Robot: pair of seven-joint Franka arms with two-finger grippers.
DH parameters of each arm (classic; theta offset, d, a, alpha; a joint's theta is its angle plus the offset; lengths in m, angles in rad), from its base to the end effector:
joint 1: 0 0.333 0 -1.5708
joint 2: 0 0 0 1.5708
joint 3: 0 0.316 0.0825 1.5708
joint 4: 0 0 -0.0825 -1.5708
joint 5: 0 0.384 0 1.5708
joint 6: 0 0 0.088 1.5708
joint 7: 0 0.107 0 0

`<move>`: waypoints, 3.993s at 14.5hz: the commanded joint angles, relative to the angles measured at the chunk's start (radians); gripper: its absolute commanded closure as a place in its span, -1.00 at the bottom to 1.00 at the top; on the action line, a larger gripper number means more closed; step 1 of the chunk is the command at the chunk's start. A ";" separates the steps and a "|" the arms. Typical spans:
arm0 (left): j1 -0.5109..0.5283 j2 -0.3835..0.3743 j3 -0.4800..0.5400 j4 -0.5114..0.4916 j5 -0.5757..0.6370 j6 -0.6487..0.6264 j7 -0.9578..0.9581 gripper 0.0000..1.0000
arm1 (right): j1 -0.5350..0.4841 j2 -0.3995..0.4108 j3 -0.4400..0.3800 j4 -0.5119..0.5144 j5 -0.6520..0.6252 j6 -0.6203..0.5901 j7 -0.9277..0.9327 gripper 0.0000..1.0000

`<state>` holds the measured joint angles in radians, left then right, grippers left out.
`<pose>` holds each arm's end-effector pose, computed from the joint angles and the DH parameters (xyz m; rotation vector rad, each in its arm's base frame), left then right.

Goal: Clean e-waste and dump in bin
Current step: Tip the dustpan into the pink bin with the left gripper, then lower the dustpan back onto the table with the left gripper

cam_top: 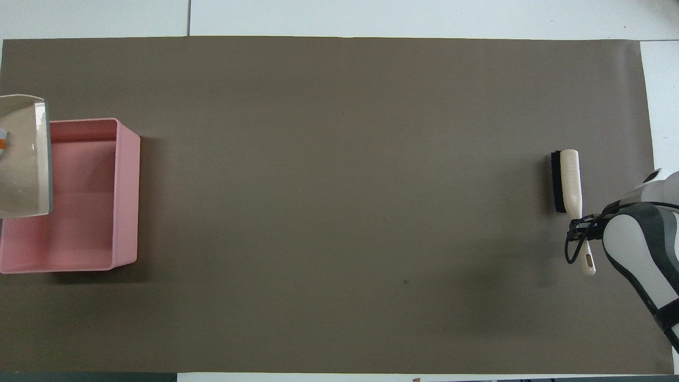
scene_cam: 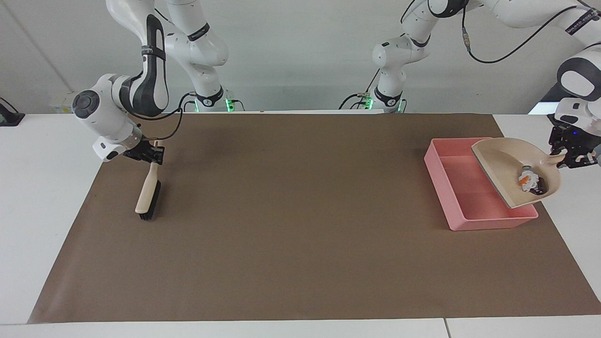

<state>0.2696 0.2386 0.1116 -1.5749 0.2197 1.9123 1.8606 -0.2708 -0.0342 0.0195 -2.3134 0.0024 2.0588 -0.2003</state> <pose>0.5961 0.2484 0.5135 -2.1022 2.0535 0.2510 0.4644 -0.1191 0.3408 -3.0722 0.0806 0.3310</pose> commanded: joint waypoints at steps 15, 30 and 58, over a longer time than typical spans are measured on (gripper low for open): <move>-0.141 -0.225 0.002 -0.321 0.714 0.145 -0.423 0.99 | -0.002 -0.027 0.017 0.129 -0.015 -0.042 -0.031 -1.00; -0.242 -0.292 -0.015 -0.344 0.952 0.077 -0.557 1.00 | 0.168 0.066 0.034 0.810 -0.090 -0.574 0.268 -1.00; -0.762 0.007 -0.023 -0.373 0.144 0.168 -0.705 0.99 | 0.315 0.020 -0.112 0.733 -0.082 -0.563 0.256 -1.00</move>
<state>-0.4718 0.2302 0.0732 -1.9522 0.3757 2.0553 1.1757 0.0712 -0.0001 -0.1123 -1.5688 -0.0777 1.5036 0.0557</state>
